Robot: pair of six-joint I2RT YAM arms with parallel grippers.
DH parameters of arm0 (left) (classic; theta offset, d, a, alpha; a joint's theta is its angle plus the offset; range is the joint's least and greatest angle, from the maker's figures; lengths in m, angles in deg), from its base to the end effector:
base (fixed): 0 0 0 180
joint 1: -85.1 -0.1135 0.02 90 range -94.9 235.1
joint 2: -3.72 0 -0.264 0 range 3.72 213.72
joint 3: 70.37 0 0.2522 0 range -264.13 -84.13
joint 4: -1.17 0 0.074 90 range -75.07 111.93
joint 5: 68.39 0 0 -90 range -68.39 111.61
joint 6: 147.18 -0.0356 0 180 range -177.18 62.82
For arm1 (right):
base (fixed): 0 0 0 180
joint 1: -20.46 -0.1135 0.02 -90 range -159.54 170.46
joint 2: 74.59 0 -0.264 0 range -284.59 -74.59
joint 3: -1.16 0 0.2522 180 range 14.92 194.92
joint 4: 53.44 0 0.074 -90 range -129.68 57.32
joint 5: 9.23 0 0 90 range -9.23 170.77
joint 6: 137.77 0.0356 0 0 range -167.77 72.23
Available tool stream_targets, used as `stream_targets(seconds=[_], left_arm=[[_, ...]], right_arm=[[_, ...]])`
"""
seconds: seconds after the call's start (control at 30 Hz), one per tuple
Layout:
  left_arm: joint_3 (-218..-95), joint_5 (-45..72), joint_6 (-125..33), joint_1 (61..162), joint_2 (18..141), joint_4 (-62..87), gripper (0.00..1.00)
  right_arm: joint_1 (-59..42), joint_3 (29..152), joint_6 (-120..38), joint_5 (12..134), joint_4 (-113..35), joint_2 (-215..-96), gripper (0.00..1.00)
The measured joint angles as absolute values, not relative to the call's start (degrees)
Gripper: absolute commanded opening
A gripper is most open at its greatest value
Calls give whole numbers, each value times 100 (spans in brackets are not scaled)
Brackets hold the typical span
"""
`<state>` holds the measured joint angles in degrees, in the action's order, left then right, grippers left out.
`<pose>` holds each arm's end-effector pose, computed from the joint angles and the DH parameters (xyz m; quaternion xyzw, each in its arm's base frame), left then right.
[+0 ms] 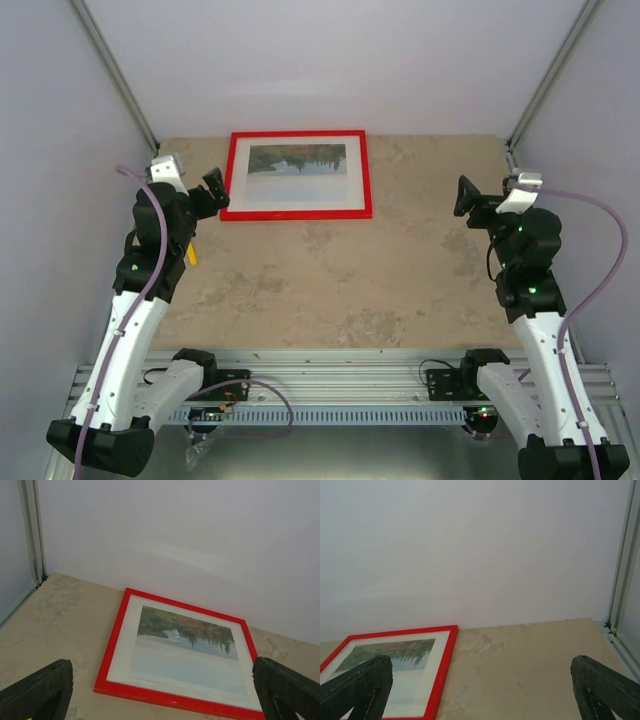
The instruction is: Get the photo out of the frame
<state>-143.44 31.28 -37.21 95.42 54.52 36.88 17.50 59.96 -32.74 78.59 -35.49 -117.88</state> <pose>0.1906 -0.0286 0.3883 -0.1178 0.7750 -0.0974 0.6131 0.1800 0.0107 0.3573 0.0628 0.7193 0.1217 0.6811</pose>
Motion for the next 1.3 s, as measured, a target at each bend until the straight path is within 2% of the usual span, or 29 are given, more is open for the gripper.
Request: stream_targets(seconds=[0.27,0.6,0.73,0.93,1.3], left_arm=[[-14379,3288,-3710,9540,5651,3713,100],[-14602,3454,-3411,9475,6718,3826,100],[-14604,3183,-3052,9103,7242,3892,100],[-14742,2698,-2775,8421,8374,3900,97],[-16515,2003,-3612,8122,11089,3946,90]], right_arm=[[1750,5906,-3279,7859,-3565,-11792,98],[1750,5640,-3314,7754,-3619,-11705,98],[1748,5509,-3316,7658,-3670,-11639,98],[1737,5384,-3362,7490,-3764,-11757,98],[1706,5373,-3456,7157,-3901,-12024,98]])
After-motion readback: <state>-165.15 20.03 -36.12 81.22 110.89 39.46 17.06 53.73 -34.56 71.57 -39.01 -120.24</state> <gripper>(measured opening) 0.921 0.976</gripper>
